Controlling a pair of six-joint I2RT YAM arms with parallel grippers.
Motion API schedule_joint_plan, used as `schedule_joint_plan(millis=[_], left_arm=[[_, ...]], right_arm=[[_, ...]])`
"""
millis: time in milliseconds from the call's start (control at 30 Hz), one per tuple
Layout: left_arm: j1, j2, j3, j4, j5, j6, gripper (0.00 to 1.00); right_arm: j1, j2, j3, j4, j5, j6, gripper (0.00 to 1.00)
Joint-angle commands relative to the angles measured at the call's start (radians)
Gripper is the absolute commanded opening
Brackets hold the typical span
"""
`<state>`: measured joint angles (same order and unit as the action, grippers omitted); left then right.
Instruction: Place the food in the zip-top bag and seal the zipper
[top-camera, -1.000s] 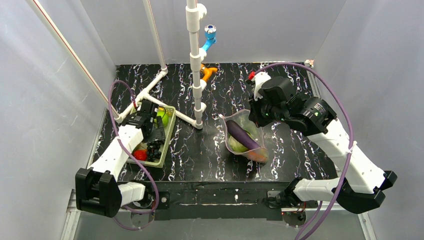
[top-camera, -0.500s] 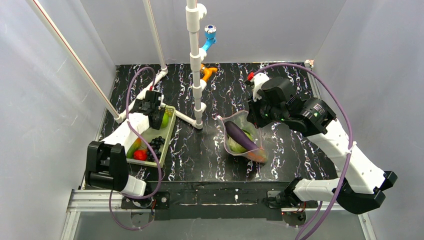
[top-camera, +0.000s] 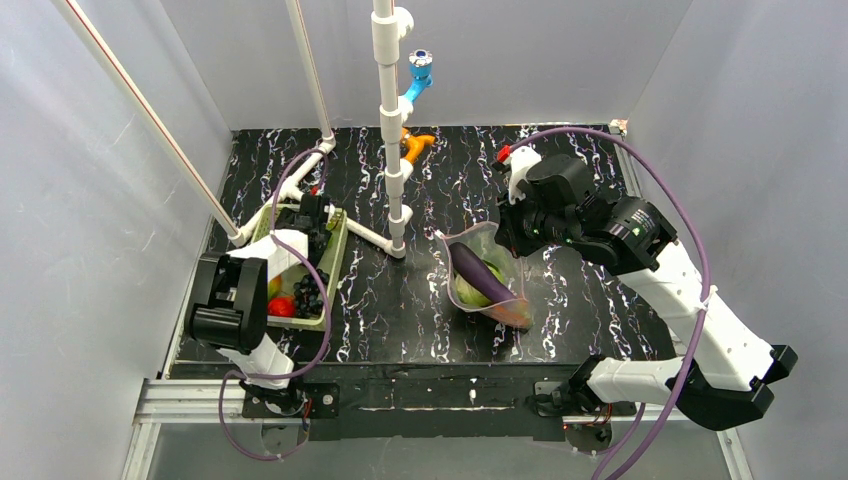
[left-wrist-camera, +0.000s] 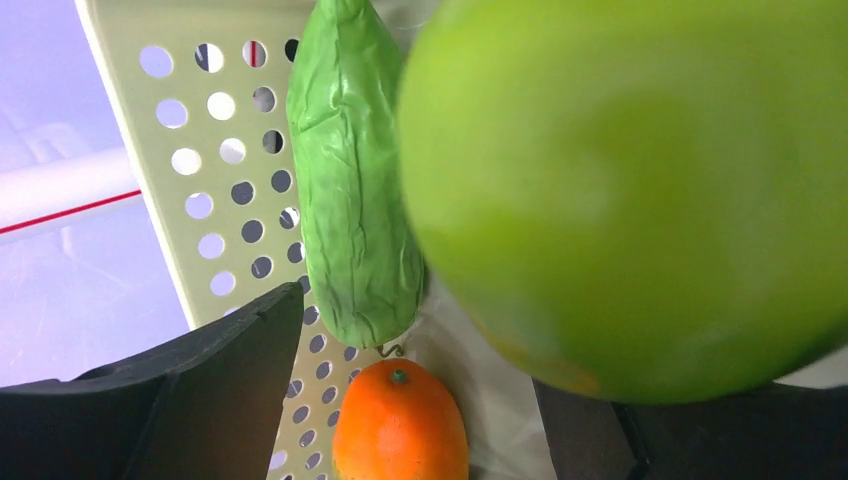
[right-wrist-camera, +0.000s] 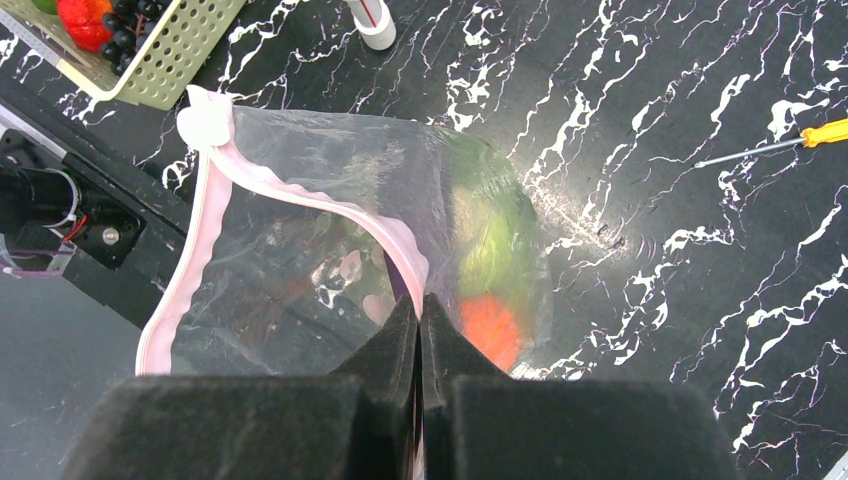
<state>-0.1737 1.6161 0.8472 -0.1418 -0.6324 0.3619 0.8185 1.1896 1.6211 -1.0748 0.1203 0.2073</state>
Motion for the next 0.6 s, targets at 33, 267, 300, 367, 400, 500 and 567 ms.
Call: schedule_joint_plan(millis=[33, 267, 300, 367, 400, 500, 567], left_arm=[[0.012, 0.019, -0.055, 0.180, -0.124, 0.042, 0.76], [0.027, 0.031, -0.056, 0.237, -0.163, 0.031, 0.64], [0.032, 0.023, -0.055, 0.234, -0.157, 0.016, 0.67], [0.049, 0.012, -0.055, 0.221, -0.132, -0.019, 0.69], [0.058, 0.013, -0.050, 0.203, -0.113, -0.035, 0.68], [0.075, 0.021, -0.040, 0.159, -0.056, -0.059, 0.54], [0.075, 0.012, -0.035, 0.122, -0.021, -0.072, 0.47]], right_arm=[[-0.003, -0.020, 0.031, 0.030, -0.013, -0.007, 0.01], [-0.003, -0.017, 0.036, 0.024, -0.016, -0.005, 0.01], [-0.003, -0.018, 0.037, 0.024, -0.017, -0.004, 0.01], [-0.003, -0.019, 0.037, 0.026, -0.021, -0.003, 0.01], [-0.003, -0.019, 0.037, 0.027, -0.026, -0.003, 0.01], [-0.003, -0.019, 0.034, 0.032, -0.036, 0.000, 0.01], [-0.003, -0.016, 0.036, 0.032, -0.038, 0.001, 0.01]])
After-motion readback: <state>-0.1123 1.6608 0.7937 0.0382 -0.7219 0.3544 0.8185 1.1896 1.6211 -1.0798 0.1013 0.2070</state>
